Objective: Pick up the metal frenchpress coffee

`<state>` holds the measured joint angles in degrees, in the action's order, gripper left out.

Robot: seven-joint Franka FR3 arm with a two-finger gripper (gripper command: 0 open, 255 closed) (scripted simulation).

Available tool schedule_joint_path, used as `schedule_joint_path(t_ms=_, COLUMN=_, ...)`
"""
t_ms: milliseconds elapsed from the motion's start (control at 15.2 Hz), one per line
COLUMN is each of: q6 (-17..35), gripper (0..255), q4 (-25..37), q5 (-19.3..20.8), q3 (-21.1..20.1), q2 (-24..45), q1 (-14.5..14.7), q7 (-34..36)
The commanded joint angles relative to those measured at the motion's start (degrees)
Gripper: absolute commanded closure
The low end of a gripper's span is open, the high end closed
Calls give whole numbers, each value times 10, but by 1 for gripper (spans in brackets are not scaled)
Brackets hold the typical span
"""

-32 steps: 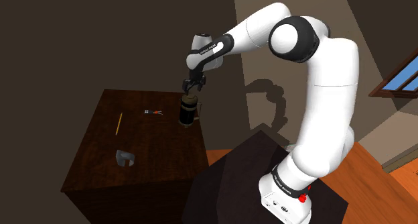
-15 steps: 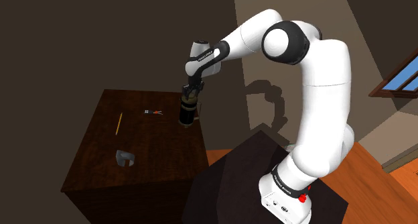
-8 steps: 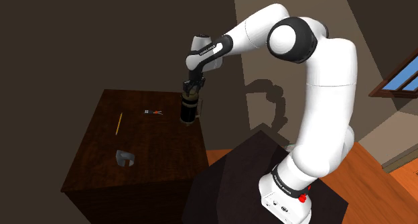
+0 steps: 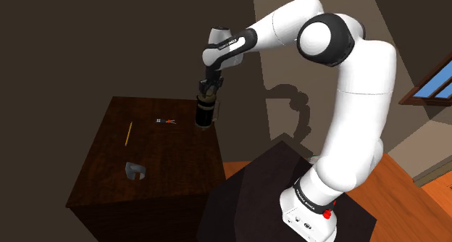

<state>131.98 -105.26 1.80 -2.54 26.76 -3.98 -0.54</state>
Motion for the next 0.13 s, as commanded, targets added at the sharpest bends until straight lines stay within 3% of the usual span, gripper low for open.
schedule_joint_path(t_ms=0, q6=-5, gripper=255, q4=-1, q5=0, q3=-1, q2=-8, q1=1, q7=1)
schedule_joint_path(t_ms=66, q6=-5, gripper=255, q4=-1, q5=0, q3=-1, q2=-8, q1=1, q7=1)
